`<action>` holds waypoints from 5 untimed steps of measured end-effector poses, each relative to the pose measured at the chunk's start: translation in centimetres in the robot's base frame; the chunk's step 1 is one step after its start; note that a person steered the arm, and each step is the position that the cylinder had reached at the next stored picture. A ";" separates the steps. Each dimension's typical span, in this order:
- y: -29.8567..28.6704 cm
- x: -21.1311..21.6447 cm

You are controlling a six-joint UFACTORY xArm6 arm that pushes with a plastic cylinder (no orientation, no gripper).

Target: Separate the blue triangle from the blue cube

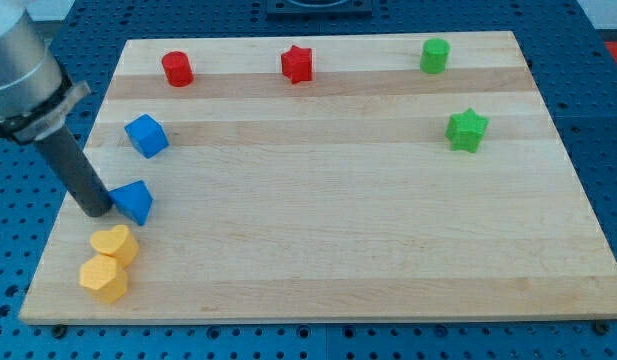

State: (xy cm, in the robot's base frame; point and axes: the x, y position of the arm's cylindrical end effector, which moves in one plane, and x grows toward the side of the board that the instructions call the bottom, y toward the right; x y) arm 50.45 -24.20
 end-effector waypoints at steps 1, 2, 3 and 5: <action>5.8 0.0; 11.0 0.0; 13.5 0.3; 12.1 -0.3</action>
State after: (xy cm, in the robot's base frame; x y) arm 50.13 -12.07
